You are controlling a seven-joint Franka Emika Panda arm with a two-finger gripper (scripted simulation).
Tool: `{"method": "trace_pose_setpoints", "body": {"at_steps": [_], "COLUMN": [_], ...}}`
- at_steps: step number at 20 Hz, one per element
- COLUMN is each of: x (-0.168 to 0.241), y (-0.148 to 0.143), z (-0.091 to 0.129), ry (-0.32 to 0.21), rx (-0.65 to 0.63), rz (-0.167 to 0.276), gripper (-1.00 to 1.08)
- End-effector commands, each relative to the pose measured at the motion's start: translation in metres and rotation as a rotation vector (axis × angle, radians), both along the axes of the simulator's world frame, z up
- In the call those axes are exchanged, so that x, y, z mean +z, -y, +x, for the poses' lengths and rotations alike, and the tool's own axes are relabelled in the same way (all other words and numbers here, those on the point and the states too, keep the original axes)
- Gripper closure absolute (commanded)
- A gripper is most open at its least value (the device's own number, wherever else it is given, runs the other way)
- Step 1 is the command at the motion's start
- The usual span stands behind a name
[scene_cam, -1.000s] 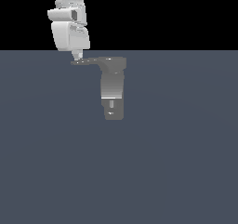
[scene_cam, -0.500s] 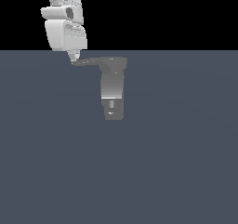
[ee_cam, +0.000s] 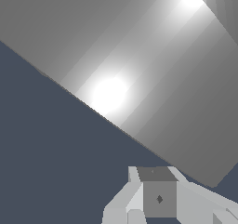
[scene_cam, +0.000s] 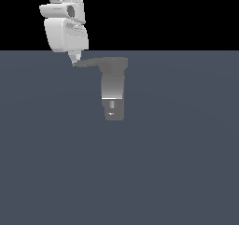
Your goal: Turn on the faucet by rotating a designated handle.
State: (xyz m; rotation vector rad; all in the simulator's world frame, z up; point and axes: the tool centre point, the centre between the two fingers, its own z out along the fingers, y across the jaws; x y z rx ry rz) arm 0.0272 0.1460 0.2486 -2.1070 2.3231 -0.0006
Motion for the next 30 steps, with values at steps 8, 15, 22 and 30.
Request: {"method": "trace_pose_setpoints", "body": {"at_steps": [8,15,22,30], "x": [0.000,0.000,0.000,0.000], "y": [0.021,0.032,0.044,0.051], "z": [-0.023,-0.040,-0.058,-0.069], "ry": [-0.003,-0.003,-0.004,-0.003], "rx": [-0.007,-0.007,-0.005,0.002], "rz": [-0.003,-0.003,-0.003,-0.002], "gripper": [1.08,1.08,1.08,1.08]}}
